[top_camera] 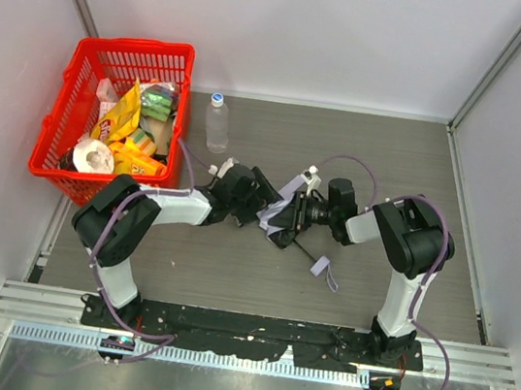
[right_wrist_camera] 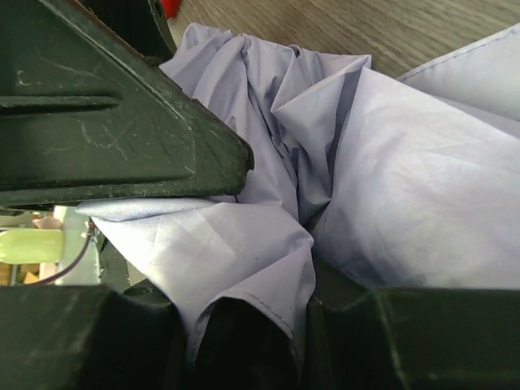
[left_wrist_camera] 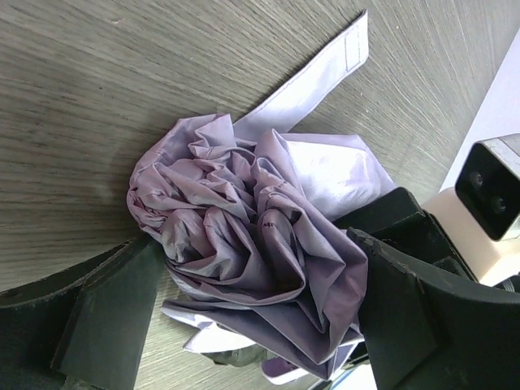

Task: Put away the umbrella

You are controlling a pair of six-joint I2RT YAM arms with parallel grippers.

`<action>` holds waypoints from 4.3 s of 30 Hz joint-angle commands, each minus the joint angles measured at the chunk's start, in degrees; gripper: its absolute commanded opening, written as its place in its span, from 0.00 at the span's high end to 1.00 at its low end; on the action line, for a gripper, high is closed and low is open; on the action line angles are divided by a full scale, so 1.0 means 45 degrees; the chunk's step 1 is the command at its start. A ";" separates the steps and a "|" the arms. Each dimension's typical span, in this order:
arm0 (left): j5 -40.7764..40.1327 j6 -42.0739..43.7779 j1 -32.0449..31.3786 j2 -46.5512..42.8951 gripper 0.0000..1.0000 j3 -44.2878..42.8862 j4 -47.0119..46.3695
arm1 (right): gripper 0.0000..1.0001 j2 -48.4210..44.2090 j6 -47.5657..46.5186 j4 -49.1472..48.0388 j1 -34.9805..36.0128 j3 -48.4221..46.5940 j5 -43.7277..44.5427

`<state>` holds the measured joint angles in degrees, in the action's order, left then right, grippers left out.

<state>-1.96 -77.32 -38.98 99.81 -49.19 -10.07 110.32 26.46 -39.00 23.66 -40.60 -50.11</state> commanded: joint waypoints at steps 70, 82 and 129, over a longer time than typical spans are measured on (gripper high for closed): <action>-0.0815 0.2260 -0.0146 0.0046 0.00 -0.0455 0.3584 | 0.99 -0.1997 -0.3165 0.6344 0.1269 -0.0314 0.3073; -0.0152 0.1714 -0.0263 0.1220 0.33 -0.0517 0.2515 | 0.99 -0.0669 -0.3105 0.5523 0.0484 -0.1055 0.0159; -0.0347 0.0092 -0.0224 0.0574 1.00 -0.1061 0.5420 | 0.36 -0.1219 -0.4865 0.9252 0.6949 -0.2364 1.8499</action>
<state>-0.23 -78.08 -38.50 100.51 -54.37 4.19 99.50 4.23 -1.34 55.51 -50.26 28.75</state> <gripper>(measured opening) 0.308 0.700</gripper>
